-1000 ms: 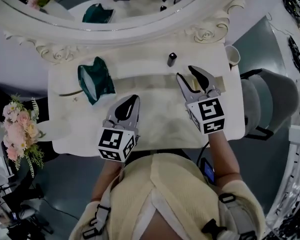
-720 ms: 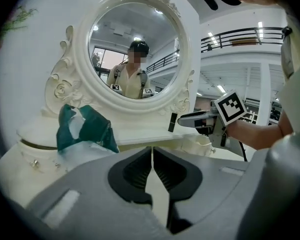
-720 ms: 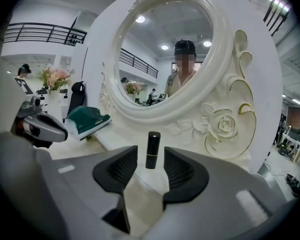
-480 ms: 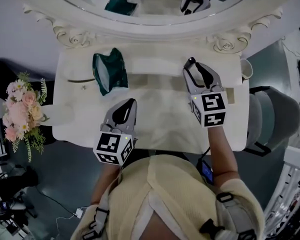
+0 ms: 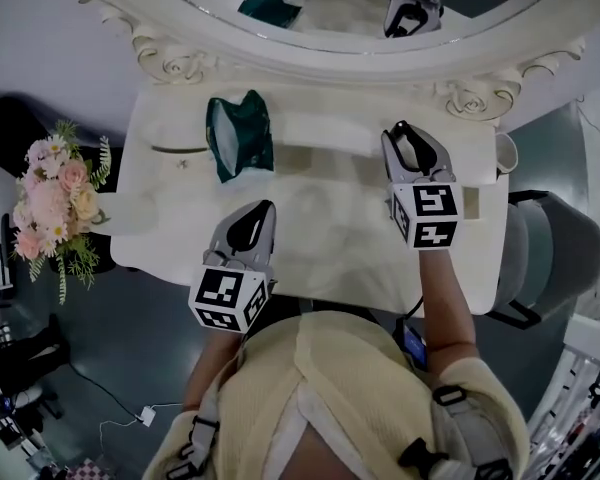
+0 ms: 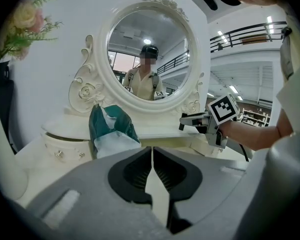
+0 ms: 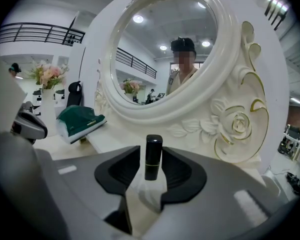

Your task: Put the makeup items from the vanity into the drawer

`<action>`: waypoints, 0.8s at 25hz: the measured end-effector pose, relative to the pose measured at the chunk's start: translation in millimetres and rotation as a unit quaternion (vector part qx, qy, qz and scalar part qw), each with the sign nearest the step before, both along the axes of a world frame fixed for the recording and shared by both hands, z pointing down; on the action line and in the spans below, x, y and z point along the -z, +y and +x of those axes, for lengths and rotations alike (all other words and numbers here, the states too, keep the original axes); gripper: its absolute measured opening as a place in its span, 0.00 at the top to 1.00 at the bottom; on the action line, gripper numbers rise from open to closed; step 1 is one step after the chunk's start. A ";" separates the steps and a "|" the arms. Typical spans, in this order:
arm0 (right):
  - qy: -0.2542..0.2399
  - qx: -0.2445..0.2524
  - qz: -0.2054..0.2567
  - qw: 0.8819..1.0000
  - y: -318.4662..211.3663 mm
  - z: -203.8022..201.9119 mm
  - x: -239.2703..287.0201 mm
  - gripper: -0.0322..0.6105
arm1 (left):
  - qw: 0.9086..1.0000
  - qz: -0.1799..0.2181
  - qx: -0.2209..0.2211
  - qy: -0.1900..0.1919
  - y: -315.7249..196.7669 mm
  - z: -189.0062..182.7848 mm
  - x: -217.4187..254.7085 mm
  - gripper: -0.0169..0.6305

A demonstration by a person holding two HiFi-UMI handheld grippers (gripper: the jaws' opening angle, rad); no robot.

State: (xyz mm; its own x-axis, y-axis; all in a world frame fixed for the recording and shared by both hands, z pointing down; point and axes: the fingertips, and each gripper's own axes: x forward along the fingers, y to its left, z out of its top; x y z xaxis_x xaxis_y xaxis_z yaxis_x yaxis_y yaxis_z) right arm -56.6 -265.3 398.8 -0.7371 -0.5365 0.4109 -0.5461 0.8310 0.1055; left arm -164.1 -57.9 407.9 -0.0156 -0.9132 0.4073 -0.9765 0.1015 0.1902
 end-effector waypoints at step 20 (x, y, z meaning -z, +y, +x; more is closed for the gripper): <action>-0.014 -0.023 0.023 0.999 8.2 47.1 22.8 0.79 | 0.997 0.017 -0.077 0.011 -34.6 42.3 8.1 0.96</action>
